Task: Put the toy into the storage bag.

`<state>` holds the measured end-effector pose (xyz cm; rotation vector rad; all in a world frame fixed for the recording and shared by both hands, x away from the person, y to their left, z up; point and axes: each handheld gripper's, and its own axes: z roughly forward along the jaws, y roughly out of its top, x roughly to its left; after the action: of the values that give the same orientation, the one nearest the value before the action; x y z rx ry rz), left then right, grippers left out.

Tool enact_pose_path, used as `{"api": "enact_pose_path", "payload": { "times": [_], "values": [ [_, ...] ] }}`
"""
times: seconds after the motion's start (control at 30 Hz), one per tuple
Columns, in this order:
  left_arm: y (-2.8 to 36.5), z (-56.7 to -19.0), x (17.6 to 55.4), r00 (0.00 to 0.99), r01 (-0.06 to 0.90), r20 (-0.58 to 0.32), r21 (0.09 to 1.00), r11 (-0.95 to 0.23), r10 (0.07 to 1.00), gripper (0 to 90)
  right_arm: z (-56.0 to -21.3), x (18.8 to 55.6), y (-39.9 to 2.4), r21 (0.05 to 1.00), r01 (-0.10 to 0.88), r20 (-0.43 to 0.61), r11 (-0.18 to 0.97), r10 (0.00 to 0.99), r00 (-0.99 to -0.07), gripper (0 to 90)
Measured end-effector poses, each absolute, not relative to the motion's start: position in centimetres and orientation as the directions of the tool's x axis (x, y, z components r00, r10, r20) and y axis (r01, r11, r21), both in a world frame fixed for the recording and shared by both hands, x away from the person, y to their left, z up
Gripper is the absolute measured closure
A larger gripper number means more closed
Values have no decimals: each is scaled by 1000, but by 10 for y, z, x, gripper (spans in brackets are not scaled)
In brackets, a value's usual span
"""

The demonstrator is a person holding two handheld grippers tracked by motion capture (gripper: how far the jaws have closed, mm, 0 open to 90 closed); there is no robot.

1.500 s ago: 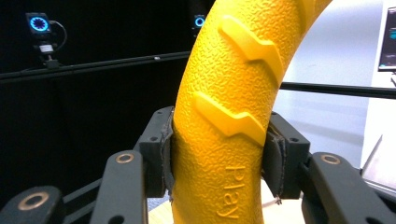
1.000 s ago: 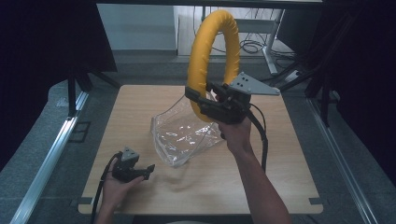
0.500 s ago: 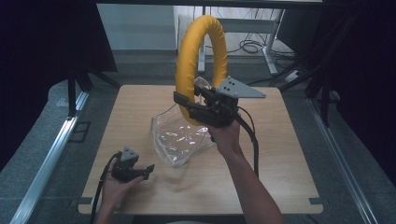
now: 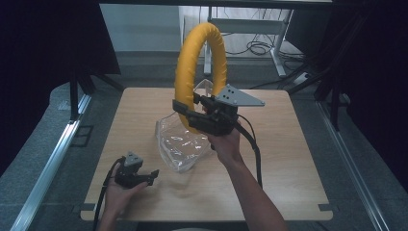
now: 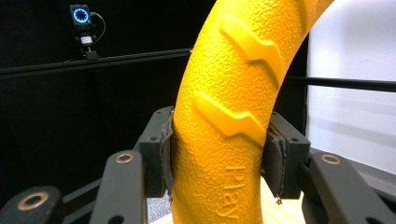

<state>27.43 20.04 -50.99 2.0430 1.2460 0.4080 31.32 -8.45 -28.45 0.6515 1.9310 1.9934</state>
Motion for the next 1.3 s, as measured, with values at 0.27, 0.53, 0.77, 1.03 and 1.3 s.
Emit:
{"api": "enact_pose_path", "payload": {
  "times": [0.27,0.53,0.77,1.03,1.3],
  "values": [
    [200,-511,274,490,649,-88,702,-295,867,248,-291,312,-78,993,104,121,-62,500,-858,503],
    [200,-510,274,491,648,-87,701,-296,867,248,-305,307,-68,991,119,135,-63,477,-868,503],
    [200,-511,275,489,651,-88,700,-295,868,248,-315,304,-64,988,134,153,-73,468,-870,503],
    [199,-511,275,493,649,-86,698,-301,866,248,-328,302,-60,987,142,162,-78,477,-864,502],
    [199,-512,275,495,649,-85,698,-303,865,248,-337,300,-58,985,153,175,-83,482,-859,502]
  ]
}}
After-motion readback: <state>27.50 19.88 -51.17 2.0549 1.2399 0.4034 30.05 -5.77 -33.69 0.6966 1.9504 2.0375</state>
